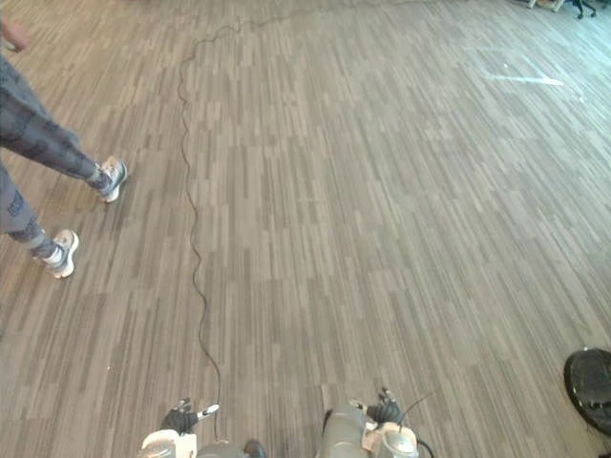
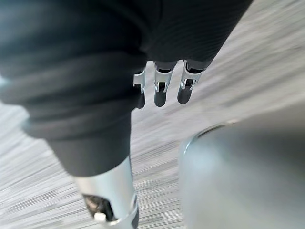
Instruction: Pick up cushions and gather them together orderly.
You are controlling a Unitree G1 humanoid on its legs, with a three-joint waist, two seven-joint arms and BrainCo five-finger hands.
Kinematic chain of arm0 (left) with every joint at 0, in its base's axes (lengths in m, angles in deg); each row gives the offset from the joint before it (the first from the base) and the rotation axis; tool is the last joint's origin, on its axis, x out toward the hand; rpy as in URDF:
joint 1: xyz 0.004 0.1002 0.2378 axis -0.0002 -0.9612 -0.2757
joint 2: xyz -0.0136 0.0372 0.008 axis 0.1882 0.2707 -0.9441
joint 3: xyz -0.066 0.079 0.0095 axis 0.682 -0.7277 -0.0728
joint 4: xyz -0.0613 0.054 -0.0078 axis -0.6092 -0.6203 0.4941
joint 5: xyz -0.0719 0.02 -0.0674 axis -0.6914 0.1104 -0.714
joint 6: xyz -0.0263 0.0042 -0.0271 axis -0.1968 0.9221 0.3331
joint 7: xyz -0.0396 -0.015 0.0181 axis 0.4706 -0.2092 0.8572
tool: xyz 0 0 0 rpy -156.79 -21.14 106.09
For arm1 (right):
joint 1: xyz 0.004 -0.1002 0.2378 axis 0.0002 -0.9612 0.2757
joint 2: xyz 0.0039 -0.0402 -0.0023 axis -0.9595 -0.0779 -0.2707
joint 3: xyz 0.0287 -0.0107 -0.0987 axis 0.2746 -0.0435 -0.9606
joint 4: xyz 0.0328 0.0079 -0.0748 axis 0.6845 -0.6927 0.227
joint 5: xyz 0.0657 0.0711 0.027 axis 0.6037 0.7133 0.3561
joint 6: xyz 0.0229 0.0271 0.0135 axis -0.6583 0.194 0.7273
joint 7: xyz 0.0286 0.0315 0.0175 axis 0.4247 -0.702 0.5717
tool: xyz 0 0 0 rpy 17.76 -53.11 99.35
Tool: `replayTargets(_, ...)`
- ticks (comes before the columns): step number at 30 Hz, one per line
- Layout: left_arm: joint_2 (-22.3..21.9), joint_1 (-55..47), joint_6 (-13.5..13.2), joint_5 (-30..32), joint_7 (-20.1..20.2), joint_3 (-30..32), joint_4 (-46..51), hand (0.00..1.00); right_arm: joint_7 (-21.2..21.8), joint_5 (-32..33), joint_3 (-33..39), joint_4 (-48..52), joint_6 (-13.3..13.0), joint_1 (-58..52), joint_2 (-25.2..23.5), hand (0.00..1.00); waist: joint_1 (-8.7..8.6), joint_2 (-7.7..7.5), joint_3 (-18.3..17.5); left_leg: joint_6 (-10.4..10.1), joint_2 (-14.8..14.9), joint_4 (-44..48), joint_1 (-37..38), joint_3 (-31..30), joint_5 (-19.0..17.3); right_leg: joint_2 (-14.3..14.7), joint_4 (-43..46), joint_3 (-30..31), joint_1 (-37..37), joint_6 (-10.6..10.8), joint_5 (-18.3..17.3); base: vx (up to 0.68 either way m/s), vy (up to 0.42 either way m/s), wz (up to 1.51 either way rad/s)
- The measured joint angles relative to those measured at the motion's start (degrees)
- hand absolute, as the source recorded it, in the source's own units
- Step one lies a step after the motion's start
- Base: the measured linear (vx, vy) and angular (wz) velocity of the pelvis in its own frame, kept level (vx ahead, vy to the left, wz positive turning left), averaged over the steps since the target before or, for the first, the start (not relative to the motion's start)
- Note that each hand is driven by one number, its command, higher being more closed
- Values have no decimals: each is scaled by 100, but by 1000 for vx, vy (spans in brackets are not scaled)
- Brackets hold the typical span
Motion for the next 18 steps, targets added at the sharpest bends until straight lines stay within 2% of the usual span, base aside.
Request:
replayTargets(1, -21, 62, -2, -1, -3, -3, 8, 0, -1, 0, -41, 40, -13, 109, 11, 0, -87, 26, 45, -1, 18, -122, 170, -43, 0, 108, -1315, -131, -210, -13, 464, 549, -133, 51)
replayTargets(2, -18, 63, -4, 1, -5, -2, 45, 0, -2, -15, -63, 43, 8, 142, -15, 0, -129, -74, 88, -39, -92, -281, 435, -145, 2, 186, -2638, -91, -179, 11, 1131, 577, -153, 51)
replayTargets(3, -16, 51, -5, 1, -5, -1, 55, 0, -2, -16, -71, 32, 18, 127, -26, 0, -131, -140, 99, -151, -143, -316, 517, -182, 10, 184, -2981, -54, -176, 14, 1301, 627, -199, 43)
replayTargets(4, -22, -14, 3, 1, -11, 26, 10, 0, 6, -22, -100, -28, 20, 130, 10, 0, -156, -249, 108, -435, -233, -390, 929, -388, -90, 256, -3109, 269, -177, -230, 2148, 793, -252, 8)
replayTargets(5, -194, -54, 3, 14, -12, 89, -35, 0, 6, -54, -34, -26, 16, 245, 114, 0, -151, 54, 105, -539, -11, -416, 1117, -456, -28, 404, -2306, 355, -429, -406, 2141, 798, -268, -4)
replayTargets(6, -265, -61, 3, 40, -10, 134, -39, 0, 15, -56, 20, -24, 15, 293, 181, 0, -148, 182, 98, -691, 108, -322, 1143, -519, 74, 485, -1892, 330, -540, -464, 1801, 670, -241, -23)
replayTargets(7, -290, -60, 0, 55, -9, 133, -40, 0, 18, -60, 69, -25, 21, 307, 233, 0, -135, 229, 98, -741, 196, -123, 1117, -573, 164, 529, -1649, 286, -573, -462, 1599, 506, -270, -7)
replayTargets(8, -334, -49, -5, 60, 5, 197, -43, 0, 20, -67, 214, -38, 54, 297, 192, 0, -129, 286, 124, -813, 565, 1170, 683, -844, 394, 586, -1339, 178, -431, -498, 1095, 604, -316, 7)
replayTargets(9, -409, -56, 0, 58, 5, 263, -39, 0, 0, -65, 260, -47, 108, 231, 172, 0, -130, 345, 164, -879, 1027, 2869, -5, -1145, 1092, 740, -1455, 86, -16, -548, 833, 584, -291, 12)
replayTargets(10, -425, -60, 0, 55, 6, 275, -29, 0, -4, -64, 256, -36, 121, 200, 172, 0, -124, 355, 166, -882, 1125, 3316, -186, -1168, 1133, 791, -1494, 69, 96, -545, 779, 681, -250, 7)
replayTargets(11, -448, -57, -9, 47, 34, 467, 214, 0, -31, -47, 233, 19, 137, 20, 66, 0, -27, 288, 200, -868, 1583, 5031, -956, -1006, 899, 939, -1667, 60, 798, -738, 529, 561, -174, 0)
replayTargets(12, -444, -59, -13, 46, 30, 512, 329, 0, -50, -43, 231, 130, 152, -80, -34, 0, 9, 218, 218, -837, 1651, 5314, -1214, -831, 738, 937, -1758, 64, 1154, -771, 372, 691, -190, 3)
replayTargets(14, -475, -65, -100, -28, 33, 527, 498, 0, -58, 14, 226, 333, 149, -260, -207, 0, 69, 78, 203, -605, 1648, 5050, -1841, -362, 431, 938, -2214, 127, 1834, -761, 139, 614, -123, 2)
replayTargets(16, -486, -57, -133, -76, 34, 533, 588, 0, -59, 61, 228, 362, 150, -259, -214, 0, 154, 66, 167, -511, 1514, 4457, -2267, -147, 280, 945, -2524, 229, 2222, -700, 90, 491, -36, -19)
replayTargets(17, -492, -49, -150, -115, 32, 530, 642, 0, -64, 64, 285, 334, 145, -243, -216, 0, 188, 50, 168, -526, 1222, 3436, -2491, -163, 276, 914, -2767, 307, 2538, -555, 133, 436, 22, -41)
replayTargets(18, -501, -54, -196, -192, 32, 530, 645, 0, -74, 65, 326, 239, 137, -205, -215, 0, 248, 54, 163, -627, 849, 1980, -2585, -310, 435, 888, -3046, 451, 2834, -493, 118, 560, 40, -44)
